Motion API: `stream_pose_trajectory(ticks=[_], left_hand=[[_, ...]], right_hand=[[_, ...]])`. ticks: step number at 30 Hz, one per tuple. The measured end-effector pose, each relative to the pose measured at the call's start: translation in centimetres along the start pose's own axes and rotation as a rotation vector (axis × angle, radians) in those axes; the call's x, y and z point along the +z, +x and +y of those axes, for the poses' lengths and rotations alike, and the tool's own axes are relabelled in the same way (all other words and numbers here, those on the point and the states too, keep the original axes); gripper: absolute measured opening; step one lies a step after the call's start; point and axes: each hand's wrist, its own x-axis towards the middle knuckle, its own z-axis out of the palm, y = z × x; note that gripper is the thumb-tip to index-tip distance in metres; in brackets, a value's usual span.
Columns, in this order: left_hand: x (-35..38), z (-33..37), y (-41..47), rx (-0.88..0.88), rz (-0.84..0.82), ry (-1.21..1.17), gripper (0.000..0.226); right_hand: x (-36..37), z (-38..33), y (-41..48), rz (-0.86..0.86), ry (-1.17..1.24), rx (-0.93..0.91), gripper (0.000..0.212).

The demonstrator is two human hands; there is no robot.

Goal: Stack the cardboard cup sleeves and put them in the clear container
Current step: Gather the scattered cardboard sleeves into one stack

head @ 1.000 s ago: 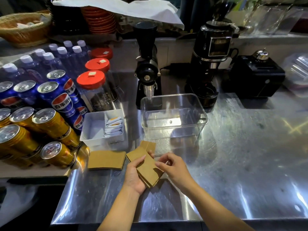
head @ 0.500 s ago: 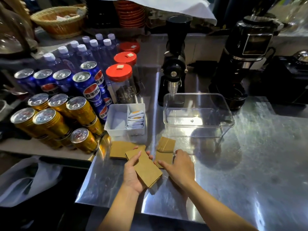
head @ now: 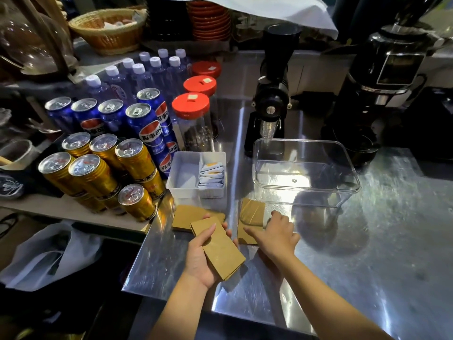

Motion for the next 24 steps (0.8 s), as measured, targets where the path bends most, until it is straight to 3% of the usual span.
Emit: stream_pose_trajectory(ticks=[8, 15, 19, 24], left_hand=[[0.2, 0.0, 0.1, -0.001, 0.017, 0.027, 0.027], [0.4, -0.3, 0.1, -0.001, 0.029, 0.043, 0.029], [0.5, -0.5, 0.3, -0.010, 0.042, 0.062, 0.032], [0.9, -1.1, 0.8, -0.043, 0.054, 0.077, 0.039]], right_hand=[[1.1, -0.6, -0.7, 0.070, -0.131, -0.081, 0.084], [-0.4, 0.4, 0.8, -0.091, -0.044, 0.005, 0.054], [-1.2, 0.9, 1.2, -0.173, -0.068, 0.058, 0.059], [-2.1, 2.7, 0.5, -0.132, 0.285, -0.042, 0.018]])
